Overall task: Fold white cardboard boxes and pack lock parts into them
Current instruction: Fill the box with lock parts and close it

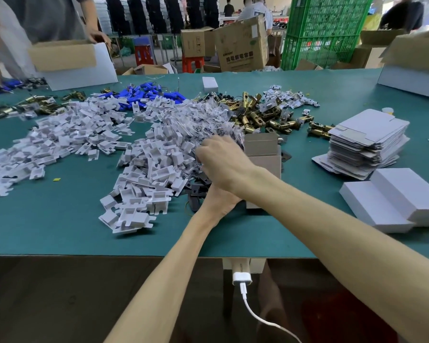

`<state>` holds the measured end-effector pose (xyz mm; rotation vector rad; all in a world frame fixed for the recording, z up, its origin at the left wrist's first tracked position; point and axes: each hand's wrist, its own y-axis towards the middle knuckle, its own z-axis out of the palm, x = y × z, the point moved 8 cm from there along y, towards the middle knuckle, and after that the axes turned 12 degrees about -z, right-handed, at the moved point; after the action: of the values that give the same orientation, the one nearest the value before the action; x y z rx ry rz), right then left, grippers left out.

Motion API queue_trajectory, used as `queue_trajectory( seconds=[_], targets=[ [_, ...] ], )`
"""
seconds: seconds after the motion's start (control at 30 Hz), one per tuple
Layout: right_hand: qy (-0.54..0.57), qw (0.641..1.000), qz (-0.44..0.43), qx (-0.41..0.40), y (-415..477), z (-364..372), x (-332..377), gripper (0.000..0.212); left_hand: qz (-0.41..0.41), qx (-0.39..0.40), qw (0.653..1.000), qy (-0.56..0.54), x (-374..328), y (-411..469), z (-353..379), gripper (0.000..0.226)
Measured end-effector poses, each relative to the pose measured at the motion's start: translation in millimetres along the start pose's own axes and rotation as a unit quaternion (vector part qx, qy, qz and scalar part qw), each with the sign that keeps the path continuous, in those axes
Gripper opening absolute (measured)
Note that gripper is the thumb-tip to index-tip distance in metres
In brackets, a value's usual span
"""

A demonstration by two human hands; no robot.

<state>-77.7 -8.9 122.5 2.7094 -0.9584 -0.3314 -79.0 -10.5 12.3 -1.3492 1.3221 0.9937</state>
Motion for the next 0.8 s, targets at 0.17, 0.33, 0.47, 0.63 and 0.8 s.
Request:
queue_trajectory(
  seconds=[0.17,0.33,0.47,0.63,0.8],
  targets=[
    [0.014,0.985,0.008,0.17,26.1,43.3,1.5,0.038,-0.02,0.015,1.0,0.02,4.6,-1.9,1.7,0.031],
    [0.051,0.97,0.031,0.234,31.8,71.7,-11.3,0.036,-0.011,0.032,0.999,0.006,0.1,-0.7,4.5,0.023],
    [0.053,0.97,0.04,0.235,30.1,74.2,-18.3,0.038,-0.002,0.028,0.999,0.027,-0.9,0.7,5.6,0.022],
    [0.028,0.978,0.023,0.208,33.2,66.4,-14.8,0.037,0.005,0.02,1.0,0.006,0.7,2.8,4.5,0.022],
    [0.015,0.987,0.014,0.157,25.5,41.5,-18.5,0.04,0.006,0.018,1.0,-0.025,3.9,5.8,2.1,0.025]
  ],
)
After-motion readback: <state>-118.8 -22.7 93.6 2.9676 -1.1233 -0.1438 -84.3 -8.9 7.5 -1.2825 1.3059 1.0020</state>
